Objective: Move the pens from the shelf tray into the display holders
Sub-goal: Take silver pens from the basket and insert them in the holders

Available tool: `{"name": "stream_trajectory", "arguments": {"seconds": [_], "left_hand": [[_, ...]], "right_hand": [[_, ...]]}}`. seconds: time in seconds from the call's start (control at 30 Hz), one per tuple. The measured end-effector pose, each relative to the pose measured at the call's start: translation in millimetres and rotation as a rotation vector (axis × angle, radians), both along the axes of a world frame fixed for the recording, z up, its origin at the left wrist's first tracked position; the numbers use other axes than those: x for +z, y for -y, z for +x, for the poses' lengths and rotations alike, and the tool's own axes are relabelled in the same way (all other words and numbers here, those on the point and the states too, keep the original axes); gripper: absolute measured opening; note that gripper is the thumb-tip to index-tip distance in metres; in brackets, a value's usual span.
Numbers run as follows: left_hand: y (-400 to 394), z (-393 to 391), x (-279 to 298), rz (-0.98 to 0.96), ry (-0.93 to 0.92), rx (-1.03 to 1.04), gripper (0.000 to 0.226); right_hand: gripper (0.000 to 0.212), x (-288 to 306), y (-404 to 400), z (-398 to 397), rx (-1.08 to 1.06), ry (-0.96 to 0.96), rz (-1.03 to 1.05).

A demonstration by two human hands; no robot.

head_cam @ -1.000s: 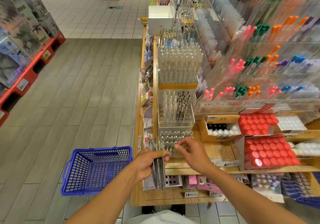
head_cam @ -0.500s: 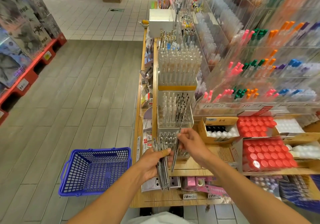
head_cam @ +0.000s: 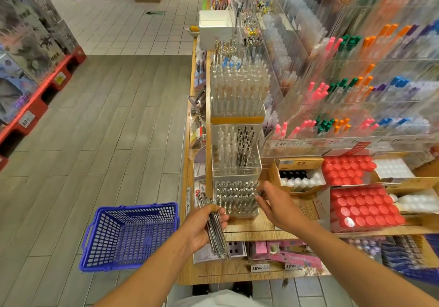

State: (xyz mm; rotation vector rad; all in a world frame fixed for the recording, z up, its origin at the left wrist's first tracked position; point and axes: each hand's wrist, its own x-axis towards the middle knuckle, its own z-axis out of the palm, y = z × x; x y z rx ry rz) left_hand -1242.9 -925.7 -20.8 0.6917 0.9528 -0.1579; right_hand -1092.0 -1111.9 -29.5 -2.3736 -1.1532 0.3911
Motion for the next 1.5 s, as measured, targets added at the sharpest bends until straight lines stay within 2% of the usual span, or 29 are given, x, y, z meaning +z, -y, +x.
{"name": "stream_trajectory", "arguments": {"seconds": [0.3,0.6,0.7,0.83,0.9,0.93,1.03,1.13,1.3,1.4,1.5], "left_hand": [[0,-1,6,-0.012,-0.012,0.032,0.024],[0,1,6,0.024,-0.026,-0.009,0.015],[0,1,5,0.009,-0.02,-0.03,0.015],[2,2,6,-0.001,-0.006,-0.053,0.016],[2,3,7,-0.01,0.002,-0.068,0.017],[3,3,7,-0.02,0.007,-0.073,0.019],[5,4,8,-0.041,0.027,-0.082,0.026],[8,4,9,-0.035,0.03,-0.091,0.032],[5,3,7,-0.02,0.051,-0.116,0.035],[7,3,6,-0.03,0.074,-0.137,0.023],[8,4,7,-0.043,0.101,-0.132,0.023]], "right_hand": [[0.012,-9,-2,-3,0.082,0.228,0.0],[0.009,-13,-10,-14,0.077,0.33,-0.011],[0.011,-5,-15,-17,0.053,0.375,-0.057],[0.014,8,-23,-26,0.023,0.404,-0.222],[0.012,13,-30,-30,0.002,0.299,-0.221],[0.015,18,-35,-32,-0.016,0.145,-0.192],[0.016,28,-51,-38,-0.124,-0.483,-0.069],[0.014,27,-55,-42,-0.221,-0.801,0.082],[0.018,27,-54,-43,-0.299,-0.987,0.193],[0.018,30,-55,-43,-0.325,-1.02,0.197],[0.019,35,-57,-43,-0.338,-1.012,0.179]]}}
